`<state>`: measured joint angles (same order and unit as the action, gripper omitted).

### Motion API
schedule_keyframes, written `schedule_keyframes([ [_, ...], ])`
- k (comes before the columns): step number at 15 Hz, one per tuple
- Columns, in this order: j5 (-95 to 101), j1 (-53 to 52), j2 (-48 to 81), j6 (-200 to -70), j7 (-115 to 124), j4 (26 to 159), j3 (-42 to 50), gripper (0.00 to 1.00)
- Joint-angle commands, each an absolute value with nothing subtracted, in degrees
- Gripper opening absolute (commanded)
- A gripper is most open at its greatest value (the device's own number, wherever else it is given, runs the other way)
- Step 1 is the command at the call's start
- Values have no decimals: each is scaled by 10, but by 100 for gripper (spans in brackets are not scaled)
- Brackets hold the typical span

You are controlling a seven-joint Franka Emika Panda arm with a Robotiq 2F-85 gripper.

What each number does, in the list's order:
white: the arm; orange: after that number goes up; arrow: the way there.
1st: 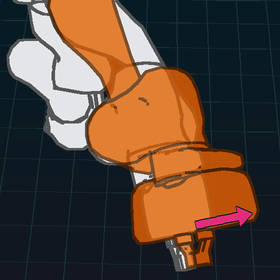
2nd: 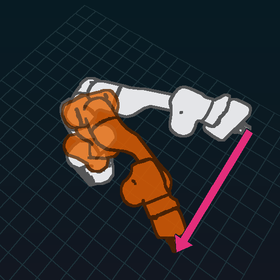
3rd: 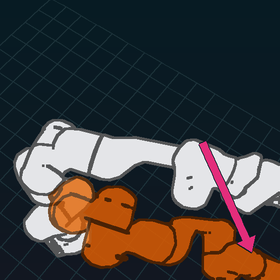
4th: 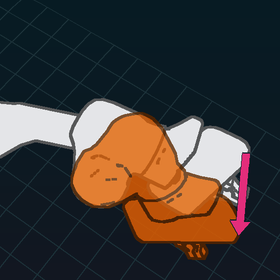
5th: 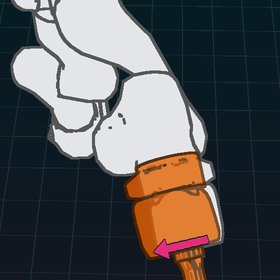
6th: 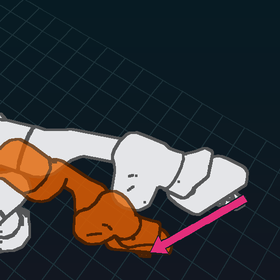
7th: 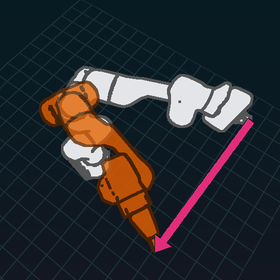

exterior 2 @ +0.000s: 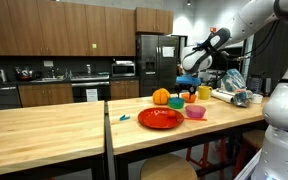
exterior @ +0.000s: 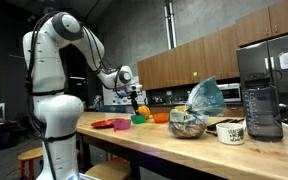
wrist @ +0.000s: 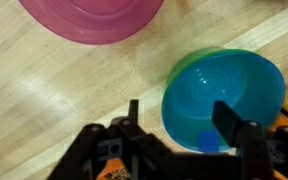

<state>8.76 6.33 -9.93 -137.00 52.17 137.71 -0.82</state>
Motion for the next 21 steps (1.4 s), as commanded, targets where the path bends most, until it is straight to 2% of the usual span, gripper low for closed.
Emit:
schedule_keyframes([
  [1,91,61,-104,-1370,517,1385,-10,100],
  [4,90,60,-100,-1370,516,1386,-11,100],
  [5,92,61,-100,-1369,517,1386,-11,85],
  [6,92,61,-100,-1369,517,1387,-11,74],
  [7,93,62,-100,-1369,518,1387,-11,69],
  [15,92,62,-100,-1368,514,1385,-10,7],
  [16,93,62,-99,-1367,514,1384,-10,1],
  [21,94,62,-100,-1366,514,1383,-11,1],
])
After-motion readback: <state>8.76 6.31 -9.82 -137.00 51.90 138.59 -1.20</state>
